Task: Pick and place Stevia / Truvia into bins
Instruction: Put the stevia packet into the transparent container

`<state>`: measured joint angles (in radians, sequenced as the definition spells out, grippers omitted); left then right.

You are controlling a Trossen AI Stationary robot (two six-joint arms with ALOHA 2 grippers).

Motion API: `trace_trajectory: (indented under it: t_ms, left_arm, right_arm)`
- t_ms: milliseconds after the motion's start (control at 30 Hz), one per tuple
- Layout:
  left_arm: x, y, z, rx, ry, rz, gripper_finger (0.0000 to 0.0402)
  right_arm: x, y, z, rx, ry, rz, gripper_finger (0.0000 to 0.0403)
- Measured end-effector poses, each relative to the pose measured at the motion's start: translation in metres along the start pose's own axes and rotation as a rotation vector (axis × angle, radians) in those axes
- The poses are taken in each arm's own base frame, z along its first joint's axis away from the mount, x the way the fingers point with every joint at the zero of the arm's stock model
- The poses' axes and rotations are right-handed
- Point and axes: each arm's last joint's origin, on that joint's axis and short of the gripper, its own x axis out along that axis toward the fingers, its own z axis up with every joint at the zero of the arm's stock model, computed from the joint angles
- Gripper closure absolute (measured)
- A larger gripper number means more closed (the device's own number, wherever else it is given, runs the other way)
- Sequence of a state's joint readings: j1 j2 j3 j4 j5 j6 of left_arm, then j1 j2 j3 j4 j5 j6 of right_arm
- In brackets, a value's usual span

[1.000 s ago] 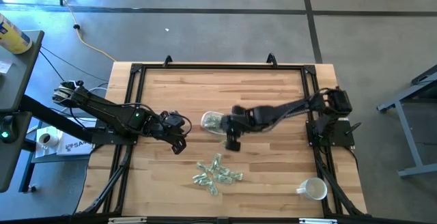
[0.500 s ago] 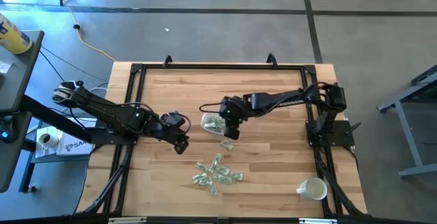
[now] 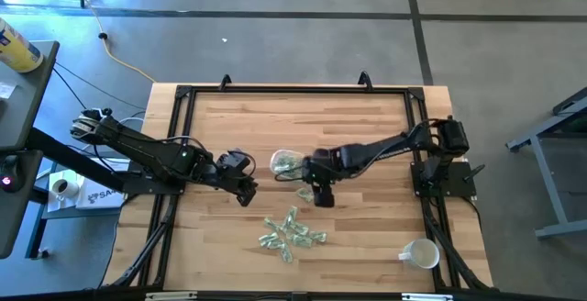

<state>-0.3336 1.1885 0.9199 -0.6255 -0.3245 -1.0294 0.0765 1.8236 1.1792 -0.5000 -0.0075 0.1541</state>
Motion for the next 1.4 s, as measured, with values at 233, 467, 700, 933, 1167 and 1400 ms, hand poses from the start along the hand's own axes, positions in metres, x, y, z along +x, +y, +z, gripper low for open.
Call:
trace_trajectory:
  t_ms: [233, 467, 700, 933, 1167, 1400]
  left_arm:
    - [0.0, 0.001, 0.0, 0.038, -0.014, 0.015, 0.0254]
    - [0.0, 0.001, 0.0, 0.094, -0.002, 0.011, 0.0254]
    - [0.0, 0.003, -0.002, 0.121, 0.023, 0.025, 0.0254]
    - [0.0, 0.003, -0.002, 0.157, 0.029, 0.031, 0.0254]
    - [0.0, 0.005, -0.003, 0.165, 0.038, 0.045, 0.0254]
    - [0.0, 0.005, -0.003, 0.166, 0.04, 0.047, 0.0254]
  right_arm:
    - [0.012, 0.01, 0.001, 0.158, -0.12, -0.026, 0.0218]
    - [0.037, 0.025, -0.007, 0.228, -0.075, -0.014, 0.0215]
    - [0.042, 0.036, -0.011, 0.242, -0.106, -0.116, 0.0218]
    - [0.043, 0.029, -0.012, 0.279, -0.091, -0.13, 0.0298]
    - [0.043, 0.029, -0.011, 0.204, -0.066, -0.062, 0.0396]
    - [0.028, 0.035, 0.004, 0.197, -0.059, 0.036, 0.04]
